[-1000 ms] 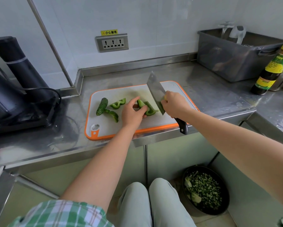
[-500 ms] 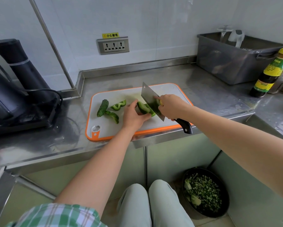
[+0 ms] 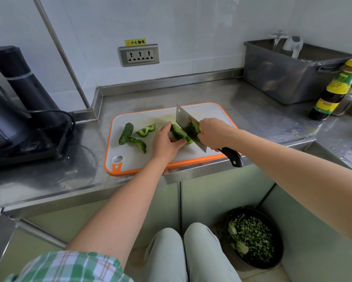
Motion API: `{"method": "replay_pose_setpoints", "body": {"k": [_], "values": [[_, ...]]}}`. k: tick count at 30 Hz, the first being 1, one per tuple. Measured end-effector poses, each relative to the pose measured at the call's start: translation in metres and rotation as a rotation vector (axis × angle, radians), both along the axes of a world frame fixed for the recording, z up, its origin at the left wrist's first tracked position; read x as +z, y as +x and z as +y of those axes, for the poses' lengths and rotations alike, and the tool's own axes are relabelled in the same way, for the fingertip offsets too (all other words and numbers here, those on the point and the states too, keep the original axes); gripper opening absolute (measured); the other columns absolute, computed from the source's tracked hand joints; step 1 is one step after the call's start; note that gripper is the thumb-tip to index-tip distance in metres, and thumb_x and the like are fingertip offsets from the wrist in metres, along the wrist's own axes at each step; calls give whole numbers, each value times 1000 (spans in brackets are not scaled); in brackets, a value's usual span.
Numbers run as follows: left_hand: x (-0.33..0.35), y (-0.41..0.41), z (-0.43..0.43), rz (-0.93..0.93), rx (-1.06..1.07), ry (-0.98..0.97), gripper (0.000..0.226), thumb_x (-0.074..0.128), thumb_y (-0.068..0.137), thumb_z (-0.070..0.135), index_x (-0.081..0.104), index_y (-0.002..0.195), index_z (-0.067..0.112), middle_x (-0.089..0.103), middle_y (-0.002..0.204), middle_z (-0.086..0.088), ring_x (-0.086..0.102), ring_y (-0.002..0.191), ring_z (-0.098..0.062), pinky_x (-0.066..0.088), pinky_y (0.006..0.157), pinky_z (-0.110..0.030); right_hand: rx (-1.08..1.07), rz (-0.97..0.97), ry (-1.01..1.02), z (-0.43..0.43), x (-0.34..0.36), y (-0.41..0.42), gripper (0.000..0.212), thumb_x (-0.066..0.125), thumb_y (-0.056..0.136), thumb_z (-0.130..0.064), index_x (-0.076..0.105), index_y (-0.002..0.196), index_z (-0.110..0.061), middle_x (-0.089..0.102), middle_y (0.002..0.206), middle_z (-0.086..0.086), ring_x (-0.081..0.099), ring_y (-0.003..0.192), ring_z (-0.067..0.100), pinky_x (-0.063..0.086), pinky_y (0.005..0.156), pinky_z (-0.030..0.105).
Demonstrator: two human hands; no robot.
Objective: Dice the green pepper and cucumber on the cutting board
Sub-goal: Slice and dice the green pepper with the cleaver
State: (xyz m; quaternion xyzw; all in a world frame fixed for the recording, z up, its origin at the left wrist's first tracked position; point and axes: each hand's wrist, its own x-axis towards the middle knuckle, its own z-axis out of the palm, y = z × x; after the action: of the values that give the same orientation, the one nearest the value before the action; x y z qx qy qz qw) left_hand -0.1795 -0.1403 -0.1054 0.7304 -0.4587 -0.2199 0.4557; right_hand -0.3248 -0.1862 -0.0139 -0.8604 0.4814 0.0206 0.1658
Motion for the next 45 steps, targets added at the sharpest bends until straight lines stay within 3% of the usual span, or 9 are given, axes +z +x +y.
{"method": "replay_pose_setpoints", "body": {"k": [5,11,16,19,22,27,31,36,45], "values": [[0,1,-1,-35,-19,0,80,81,74,25,43,144,14,48,138,-6,53,118,-27,43,103,-44,21,44,-2,-1,3,5,8,40,89,-2,47,88,0,55,58,13,49,39,21,38,40,20],[-14,10,-9,-29,-33,-7,78,69,52,55,58,122,22,59,115,0,64,95,-25,54,86,-47,7,14,-23,-2,-7,9,8,42,87,0,50,85,1,52,57,12,49,42,21,38,39,21],[-4,4,0,5,-22,-48,77,80,67,30,50,137,18,53,127,-4,60,100,-24,51,93,-41,-15,-9,-79,-2,-16,18,8,46,89,-4,45,97,-5,44,69,6,47,55,20,39,47,28],[-5,5,1,20,-14,-70,74,79,76,17,44,141,14,48,131,0,56,94,-17,45,87,-26,-40,-22,-118,-4,-19,23,14,47,90,-6,48,103,-6,47,78,6,52,65,24,39,53,29],[-7,4,3,0,-2,-93,73,78,77,14,43,141,13,46,130,-1,51,91,-10,38,83,-18,-72,-97,-102,-10,-23,19,4,42,93,-9,44,95,-6,51,79,9,53,51,22,37,44,25],[-8,3,2,-7,6,-99,74,79,76,16,44,141,11,47,132,-3,56,91,-13,45,91,-26,-107,-209,-70,-17,-14,0,12,38,96,-13,42,89,-4,52,68,11,52,43,24,42,43,26],[-9,4,1,2,2,-97,78,80,74,18,43,143,11,48,132,-4,58,97,-16,47,96,-32,-33,-112,-42,-9,2,0,10,39,93,-7,46,90,-1,55,59,15,51,40,25,40,43,25],[-11,6,0,-40,-36,-112,57,79,67,27,60,119,16,59,115,-7,62,77,-14,53,77,-29,-10,-27,-27,2,-3,6,16,40,86,-1,52,96,2,57,62,14,52,40,23,38,38,21],[-13,8,-1,-43,-56,-131,34,72,62,31,63,94,25,63,102,-8,63,68,-20,53,67,-31,6,33,-48,9,-1,14,5,42,85,1,44,82,-3,50,60,12,49,43,22,40,40,24]]}}
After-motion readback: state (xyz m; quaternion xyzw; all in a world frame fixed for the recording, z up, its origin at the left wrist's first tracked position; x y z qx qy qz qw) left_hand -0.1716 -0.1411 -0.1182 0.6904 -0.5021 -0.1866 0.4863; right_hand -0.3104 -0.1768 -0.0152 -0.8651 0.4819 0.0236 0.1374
